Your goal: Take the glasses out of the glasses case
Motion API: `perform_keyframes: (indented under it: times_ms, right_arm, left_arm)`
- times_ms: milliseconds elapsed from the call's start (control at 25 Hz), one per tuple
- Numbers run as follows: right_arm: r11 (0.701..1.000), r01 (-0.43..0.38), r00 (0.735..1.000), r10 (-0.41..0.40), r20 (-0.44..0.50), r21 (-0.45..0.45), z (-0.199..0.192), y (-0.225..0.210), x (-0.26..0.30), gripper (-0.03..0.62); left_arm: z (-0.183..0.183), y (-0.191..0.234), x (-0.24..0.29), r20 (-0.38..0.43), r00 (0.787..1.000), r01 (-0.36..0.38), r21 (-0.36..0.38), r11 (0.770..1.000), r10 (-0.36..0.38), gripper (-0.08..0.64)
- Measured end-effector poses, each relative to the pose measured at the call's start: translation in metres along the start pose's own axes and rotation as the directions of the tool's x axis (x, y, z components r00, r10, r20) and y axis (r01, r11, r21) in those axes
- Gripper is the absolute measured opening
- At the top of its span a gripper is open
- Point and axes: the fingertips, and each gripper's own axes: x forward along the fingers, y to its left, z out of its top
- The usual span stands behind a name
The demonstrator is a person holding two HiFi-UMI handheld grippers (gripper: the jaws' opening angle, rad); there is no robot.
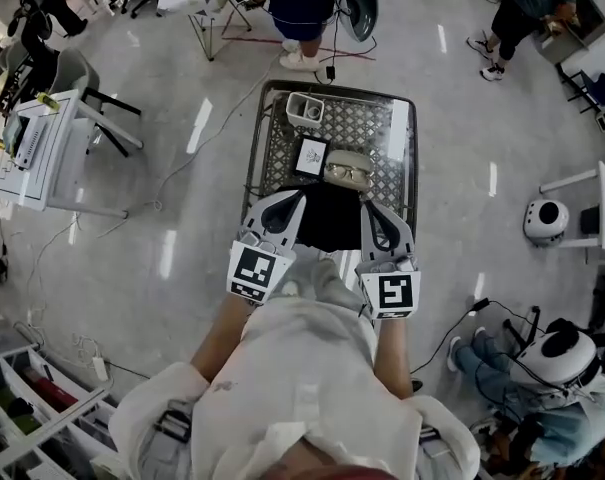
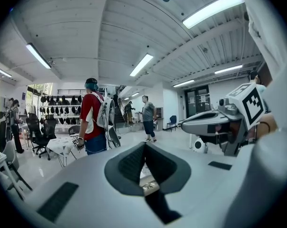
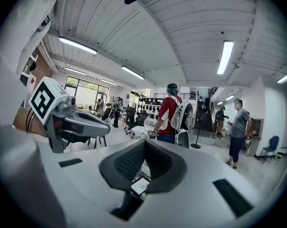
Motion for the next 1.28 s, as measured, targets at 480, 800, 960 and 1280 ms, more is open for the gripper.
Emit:
perform_keyframes:
  times_ms: [480, 800, 960, 1280]
  right_arm:
    - [0.996, -0.066, 0.998, 0.066, -0.003, 0.058, -0.018, -0.075, 0.059, 0.006]
    - [0.992, -0.108, 0.994, 0.107, 0.021, 0.069, -0.021, -0.121, 0.092, 0.006]
    - [0.988, -0.130, 0.991, 0.129, 0.021, 0.081, -0.025, -0.138, 0.101, 0.006]
    - [0.984, -0.131, 0.991, 0.132, -0.006, 0.119, -0.042, -0.140, 0.113, 0.006]
  left_arm:
    - [0.009, 0.017, 0.079, -0.048, 0.996, -0.072, -0.012, 0.997, 0.071, 0.014]
    - [0.021, 0.021, 0.131, -0.052, 0.992, -0.112, -0.007, 0.994, 0.111, 0.014]
    - [0.026, 0.021, 0.147, -0.054, 0.990, -0.133, -0.010, 0.991, 0.132, 0.014]
    - [0.015, 0.024, 0.160, -0.077, 0.992, -0.105, -0.010, 0.994, 0.103, 0.014]
